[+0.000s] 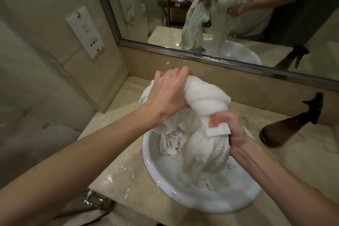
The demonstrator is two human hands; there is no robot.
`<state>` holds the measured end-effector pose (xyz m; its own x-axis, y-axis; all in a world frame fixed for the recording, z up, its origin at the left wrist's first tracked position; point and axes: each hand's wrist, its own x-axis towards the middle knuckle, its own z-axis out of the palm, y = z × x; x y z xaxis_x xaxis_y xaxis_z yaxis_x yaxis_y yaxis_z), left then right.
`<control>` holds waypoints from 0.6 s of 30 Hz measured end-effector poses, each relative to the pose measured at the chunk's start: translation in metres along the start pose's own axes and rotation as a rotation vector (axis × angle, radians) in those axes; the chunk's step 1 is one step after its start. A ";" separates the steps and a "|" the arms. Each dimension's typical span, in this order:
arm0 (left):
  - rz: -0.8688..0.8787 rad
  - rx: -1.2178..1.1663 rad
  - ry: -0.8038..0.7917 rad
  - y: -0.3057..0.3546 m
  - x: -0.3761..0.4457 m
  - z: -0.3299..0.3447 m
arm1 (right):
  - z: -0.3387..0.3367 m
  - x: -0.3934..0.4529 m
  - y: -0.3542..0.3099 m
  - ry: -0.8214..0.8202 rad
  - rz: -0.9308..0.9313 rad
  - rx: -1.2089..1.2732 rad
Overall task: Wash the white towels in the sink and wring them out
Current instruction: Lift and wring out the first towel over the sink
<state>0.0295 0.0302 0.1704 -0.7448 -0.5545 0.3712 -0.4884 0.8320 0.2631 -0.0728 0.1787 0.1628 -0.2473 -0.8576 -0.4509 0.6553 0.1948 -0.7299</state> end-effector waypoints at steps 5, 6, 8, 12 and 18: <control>-0.016 0.040 0.118 -0.007 0.005 0.008 | 0.019 -0.001 -0.003 0.018 0.005 0.056; -0.018 0.021 0.159 -0.008 0.005 0.011 | 0.022 -0.001 -0.002 0.028 0.007 0.057; -0.016 -0.016 0.268 -0.010 0.004 0.015 | 0.029 0.000 -0.001 0.034 0.006 0.067; -0.011 -0.108 0.464 -0.011 0.006 0.019 | 0.045 -0.003 -0.001 0.007 -0.038 0.123; -0.126 -0.247 0.554 0.001 -0.002 0.018 | 0.052 -0.003 0.005 -0.018 -0.070 0.163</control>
<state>0.0216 0.0325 0.1540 -0.3091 -0.6286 0.7137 -0.3883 0.7684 0.5087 -0.0315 0.1581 0.1871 -0.2840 -0.8752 -0.3917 0.7447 0.0560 -0.6651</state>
